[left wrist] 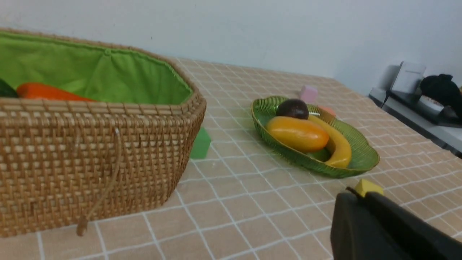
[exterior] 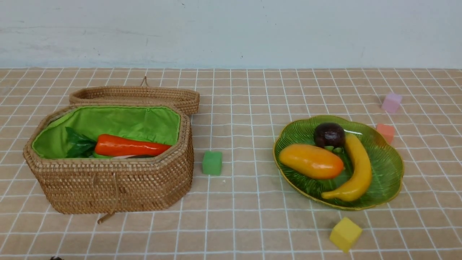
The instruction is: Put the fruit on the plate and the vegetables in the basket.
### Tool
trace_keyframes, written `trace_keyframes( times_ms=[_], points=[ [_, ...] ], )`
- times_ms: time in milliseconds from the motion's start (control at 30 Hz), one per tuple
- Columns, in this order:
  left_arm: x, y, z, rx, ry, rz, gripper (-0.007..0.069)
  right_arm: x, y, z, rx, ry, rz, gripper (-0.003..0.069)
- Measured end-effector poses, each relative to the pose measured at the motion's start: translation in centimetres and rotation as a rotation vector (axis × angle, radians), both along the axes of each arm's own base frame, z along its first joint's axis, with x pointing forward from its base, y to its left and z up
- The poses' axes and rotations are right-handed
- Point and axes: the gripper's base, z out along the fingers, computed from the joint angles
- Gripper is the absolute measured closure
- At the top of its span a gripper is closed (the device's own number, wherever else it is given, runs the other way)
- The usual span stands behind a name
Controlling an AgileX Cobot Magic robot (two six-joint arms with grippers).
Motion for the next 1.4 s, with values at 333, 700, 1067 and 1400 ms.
trace_keyframes(
  times_ms=[333,700,1067,1400],
  points=[
    [0.0,0.0,-0.1,0.003,0.006,-0.004,0.0595,0.2,-2.6,-2.3,-0.037,-0.258,-0.173,0.0667],
    [0.0,0.0,-0.1,0.003,0.006,-0.004,0.0585,-1.2,-6.0,-14.7,-0.01,-0.653,-0.59,0.0667],
    [0.0,0.0,-0.1,0.003,0.007,-0.005,0.0574,-1.3,-6.0,-14.6,-0.026,-0.672,-0.579,0.0667],
    [0.0,0.0,-0.1,0.003,0.007,-0.005,0.0564,-1.3,-6.0,-14.6,-0.027,-0.672,-0.579,0.0667]
  ],
)
